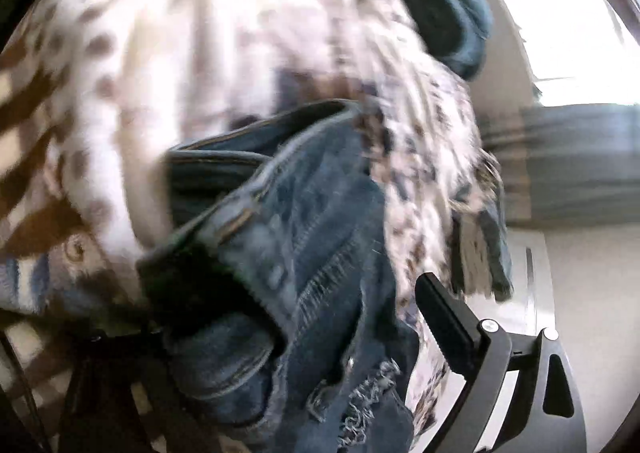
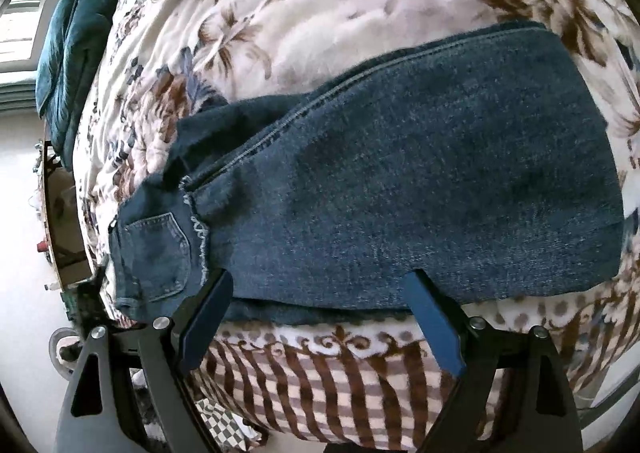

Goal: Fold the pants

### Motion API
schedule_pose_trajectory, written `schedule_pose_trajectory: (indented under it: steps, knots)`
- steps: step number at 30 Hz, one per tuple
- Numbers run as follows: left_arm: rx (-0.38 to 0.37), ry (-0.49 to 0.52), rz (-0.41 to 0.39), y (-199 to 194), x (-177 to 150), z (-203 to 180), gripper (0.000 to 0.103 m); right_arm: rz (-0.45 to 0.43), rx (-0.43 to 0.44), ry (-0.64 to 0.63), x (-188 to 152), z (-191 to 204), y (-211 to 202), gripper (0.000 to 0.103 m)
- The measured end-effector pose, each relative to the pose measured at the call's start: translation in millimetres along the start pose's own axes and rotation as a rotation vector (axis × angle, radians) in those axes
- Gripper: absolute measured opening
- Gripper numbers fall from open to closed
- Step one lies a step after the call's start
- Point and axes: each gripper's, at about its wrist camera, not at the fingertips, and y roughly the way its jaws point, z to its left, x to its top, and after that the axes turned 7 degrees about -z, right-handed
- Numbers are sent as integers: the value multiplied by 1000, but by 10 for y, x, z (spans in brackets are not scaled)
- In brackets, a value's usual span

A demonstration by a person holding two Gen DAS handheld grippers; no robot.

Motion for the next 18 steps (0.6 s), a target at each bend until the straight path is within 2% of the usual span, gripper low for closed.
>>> schedule_pose_trajectory:
  steps: [3, 7, 10, 12, 13, 14, 16, 18]
  knots:
    - [17, 10, 8, 70, 12, 93, 94, 19, -4, 21, -15, -59, 61, 90]
    - [57, -72, 10, 243, 86, 408, 94, 30, -1, 26, -11, -68, 84, 90]
    - [75, -71, -18, 184, 92, 282, 93, 32, 3, 3, 6, -21, 70, 90]
    - [127, -39, -24, 155, 45, 149, 76, 34, 0, -19, 18, 13, 78, 90]
    - [170, -9, -33, 99, 15, 63, 62, 34, 1, -23, 27, 21, 78, 90]
    - [198, 5, -32, 70, -12, 28, 52, 33, 4, -25, 37, 27, 78, 90]
    - [248, 10, -30, -43, -90, -79, 44, 27, 13, -25, 55, 34, 71, 90]
    - [268, 33, -28, -162, -175, -190, 41, 22, 18, -22, 69, 42, 73, 90]
